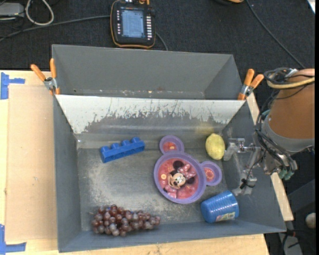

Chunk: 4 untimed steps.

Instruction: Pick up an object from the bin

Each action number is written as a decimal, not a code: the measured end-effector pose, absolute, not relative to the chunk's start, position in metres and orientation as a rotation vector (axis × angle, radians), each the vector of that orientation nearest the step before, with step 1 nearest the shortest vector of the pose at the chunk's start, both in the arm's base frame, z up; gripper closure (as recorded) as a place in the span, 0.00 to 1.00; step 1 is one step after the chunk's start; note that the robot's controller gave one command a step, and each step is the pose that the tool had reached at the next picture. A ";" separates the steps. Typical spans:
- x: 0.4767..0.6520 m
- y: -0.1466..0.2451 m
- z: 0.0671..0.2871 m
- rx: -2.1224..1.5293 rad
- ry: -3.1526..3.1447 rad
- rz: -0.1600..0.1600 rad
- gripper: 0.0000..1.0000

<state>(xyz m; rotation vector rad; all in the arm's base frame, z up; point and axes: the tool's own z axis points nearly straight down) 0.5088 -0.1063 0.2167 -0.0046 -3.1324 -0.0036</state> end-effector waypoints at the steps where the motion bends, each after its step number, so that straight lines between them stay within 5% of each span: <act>1: 0.511 -0.106 0.221 0.004 -3.140 -0.001 0.00; 2: 0.487 -0.109 0.120 0.427 -3.112 -0.002 0.00; 3: 0.474 -0.125 0.155 0.720 -3.065 0.003 0.00; 4: 0.472 -0.097 0.109 0.756 -3.040 -0.012 0.00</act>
Offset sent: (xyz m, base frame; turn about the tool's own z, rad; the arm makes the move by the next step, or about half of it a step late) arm -0.0340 -0.0057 -0.1467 -0.4074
